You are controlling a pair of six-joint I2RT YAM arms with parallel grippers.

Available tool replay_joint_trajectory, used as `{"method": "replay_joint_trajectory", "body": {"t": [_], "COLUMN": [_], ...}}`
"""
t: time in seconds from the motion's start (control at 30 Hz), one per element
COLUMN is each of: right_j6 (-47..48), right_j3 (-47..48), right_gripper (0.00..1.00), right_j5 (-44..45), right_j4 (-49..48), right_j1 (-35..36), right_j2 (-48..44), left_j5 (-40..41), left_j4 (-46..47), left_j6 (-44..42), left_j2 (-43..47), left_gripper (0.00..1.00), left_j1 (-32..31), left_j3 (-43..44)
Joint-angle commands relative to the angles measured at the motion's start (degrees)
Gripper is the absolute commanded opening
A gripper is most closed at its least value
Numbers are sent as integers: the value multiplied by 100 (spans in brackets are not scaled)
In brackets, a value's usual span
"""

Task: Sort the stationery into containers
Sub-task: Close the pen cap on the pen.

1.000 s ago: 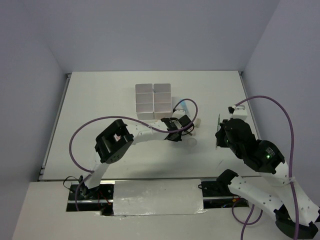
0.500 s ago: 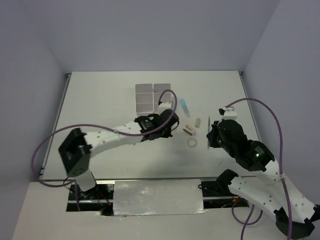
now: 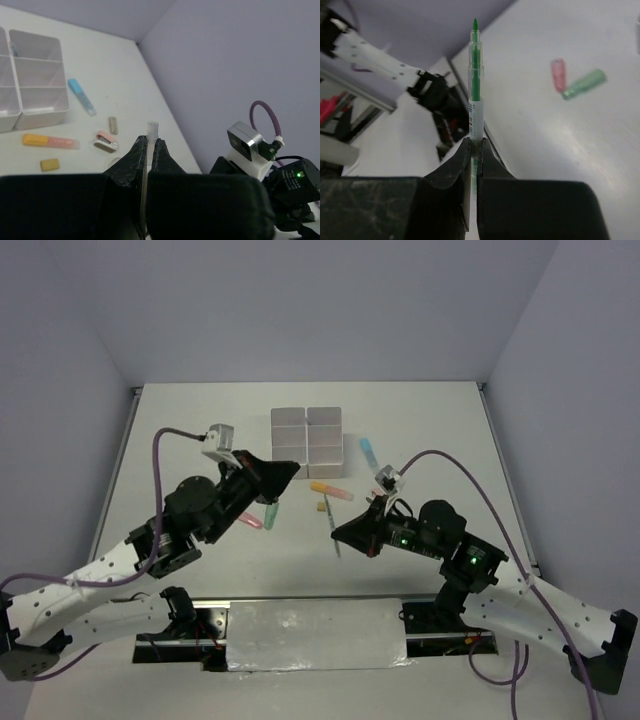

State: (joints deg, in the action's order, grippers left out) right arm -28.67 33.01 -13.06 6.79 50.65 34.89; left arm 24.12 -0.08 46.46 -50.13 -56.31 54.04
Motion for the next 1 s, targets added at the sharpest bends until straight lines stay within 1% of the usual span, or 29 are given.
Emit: {"method": "replay_joint_trajectory", "body": {"t": [0.0, 0.1, 0.13, 0.33, 0.5, 0.8, 0.97], "right_j6": [-227, -359, -342, -298, -175, -78, -34], "right_j3": [20, 65, 117, 363, 557, 662, 715], "right_gripper": [0, 0, 0, 0, 0, 0, 0], "right_j5": [92, 453, 749, 884, 1060, 1244, 1508], "right_j4": [-1908, -2356, -2444, -2409, -2314, -2234, -2147], "right_j1": [768, 1156, 1305, 1456, 1596, 1623, 1623], "right_j2": [8, 289, 386, 799, 1019, 1054, 1098], "left_j5": [-302, -530, -644, -751, -891, -953, -1014], "left_j4": [1516, 1939, 2011, 2451, 2521, 2504, 2539], "left_j6": [-225, -260, -260, -242, -146, -120, -102], "left_j2": [477, 732, 811, 1128, 1198, 1181, 1181], "left_gripper": [0, 0, 0, 0, 0, 0, 0], "left_j1": [15, 15, 15, 15, 15, 15, 15], "left_j3": [-525, -824, -912, -1238, -1282, -1361, -1388]}}
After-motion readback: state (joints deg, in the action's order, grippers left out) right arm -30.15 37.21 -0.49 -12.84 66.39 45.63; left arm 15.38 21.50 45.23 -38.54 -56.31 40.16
